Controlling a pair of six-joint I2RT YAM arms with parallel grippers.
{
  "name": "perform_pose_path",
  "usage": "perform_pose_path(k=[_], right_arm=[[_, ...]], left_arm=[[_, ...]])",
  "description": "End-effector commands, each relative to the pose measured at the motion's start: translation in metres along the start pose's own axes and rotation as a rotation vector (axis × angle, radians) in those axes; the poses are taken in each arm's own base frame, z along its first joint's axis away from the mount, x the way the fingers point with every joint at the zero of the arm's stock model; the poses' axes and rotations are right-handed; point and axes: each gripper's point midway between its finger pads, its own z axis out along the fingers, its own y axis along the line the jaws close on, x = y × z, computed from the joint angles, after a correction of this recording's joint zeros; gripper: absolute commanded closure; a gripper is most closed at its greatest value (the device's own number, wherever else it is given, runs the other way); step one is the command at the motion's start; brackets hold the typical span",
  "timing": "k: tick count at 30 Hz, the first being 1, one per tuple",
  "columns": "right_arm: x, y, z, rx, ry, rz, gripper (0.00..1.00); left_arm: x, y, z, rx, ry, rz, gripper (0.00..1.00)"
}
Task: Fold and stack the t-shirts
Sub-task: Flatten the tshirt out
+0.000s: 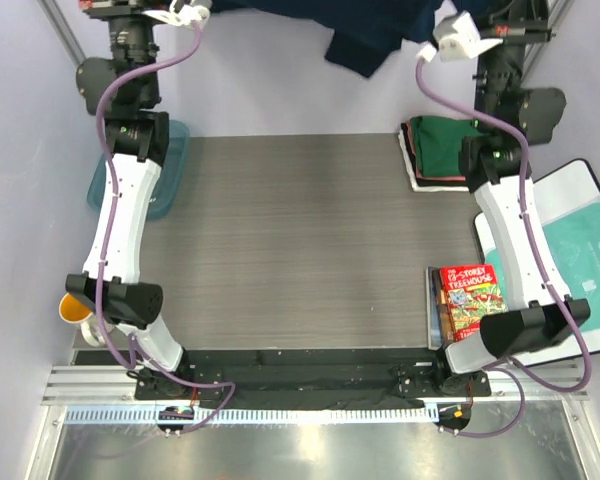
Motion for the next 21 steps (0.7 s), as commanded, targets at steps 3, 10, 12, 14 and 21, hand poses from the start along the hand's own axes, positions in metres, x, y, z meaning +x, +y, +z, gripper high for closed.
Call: perform_pose_path(k=[3,10,12,14,21], right_arm=[[0.049,0.156,-0.084,-0.380,0.119,-0.012,0.99],[0.054,0.288,-0.351,-1.273,0.140,0.057,0.99],[0.048,0.283,-0.398,-1.389,0.116,0.071,0.99],[0.045,0.277,-0.448,-1.560,0.111,0.071,0.99],[0.044,0.253,-0.507,-1.774,0.154,0.062,0.99]], left_arm=[[0.058,-0.162,-0.069,0.285,0.185,0.072,1.00],[0.060,-0.391,-0.368,1.133,0.124,0.156,1.00],[0.060,-0.407,-0.440,1.340,0.112,0.187,1.00],[0.059,-0.404,-0.484,1.494,0.109,0.168,1.00],[0.066,-0.365,-0.568,1.928,0.182,0.160,1.00]])
